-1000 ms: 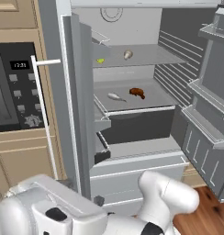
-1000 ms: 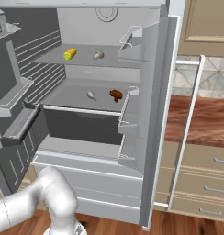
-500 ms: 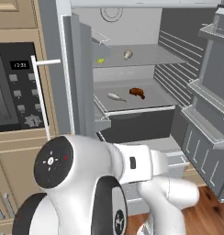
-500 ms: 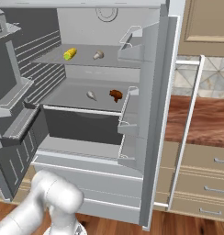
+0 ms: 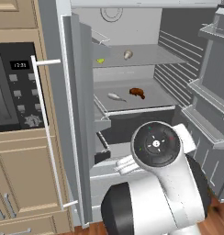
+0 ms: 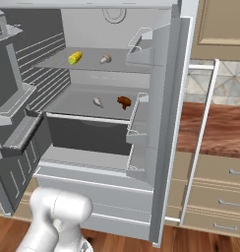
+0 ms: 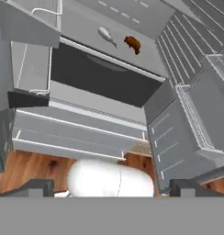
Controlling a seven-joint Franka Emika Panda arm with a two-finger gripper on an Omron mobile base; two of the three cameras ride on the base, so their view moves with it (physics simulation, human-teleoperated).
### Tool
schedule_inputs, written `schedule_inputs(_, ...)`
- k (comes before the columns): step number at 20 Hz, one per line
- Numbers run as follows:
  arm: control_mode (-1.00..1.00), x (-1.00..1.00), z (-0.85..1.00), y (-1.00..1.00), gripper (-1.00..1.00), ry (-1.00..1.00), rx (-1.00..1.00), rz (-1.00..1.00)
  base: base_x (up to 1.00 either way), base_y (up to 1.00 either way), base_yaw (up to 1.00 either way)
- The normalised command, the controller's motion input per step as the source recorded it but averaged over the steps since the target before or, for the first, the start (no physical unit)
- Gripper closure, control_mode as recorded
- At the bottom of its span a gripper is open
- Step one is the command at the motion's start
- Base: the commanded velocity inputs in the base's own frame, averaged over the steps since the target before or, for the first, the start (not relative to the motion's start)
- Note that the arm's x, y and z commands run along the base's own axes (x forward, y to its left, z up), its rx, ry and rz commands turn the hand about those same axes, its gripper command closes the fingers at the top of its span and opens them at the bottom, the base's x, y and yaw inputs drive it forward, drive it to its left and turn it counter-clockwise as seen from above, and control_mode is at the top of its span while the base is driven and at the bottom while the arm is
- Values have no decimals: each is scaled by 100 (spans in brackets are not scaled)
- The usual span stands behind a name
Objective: Gather the corn and mushroom from the fridge and place them on a tray on the dining counter. Then gather the chicken drumstick and fish from the fridge and place them on the other tray.
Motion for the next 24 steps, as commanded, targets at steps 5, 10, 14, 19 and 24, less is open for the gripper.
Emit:
schedule_inputs(5, -100, 45, 4, -20, -100, 2, 11, 54, 0, 0, 0)
schedule_inputs(10, -100, 93, 9, 0, -100, 9, 19, 38, 0, 0, 0)
schedule_inputs(14, -100, 82, 1, 6, -100, 1, 14, 34, 0, 0, 0)
schedule_inputs(19, -100, 86, -12, 38, -100, 4, 12, 37, 0, 0, 0)
schedule_inputs(24, -100, 71, -28, 53, -100, 4, 3, 35, 0, 0, 0)
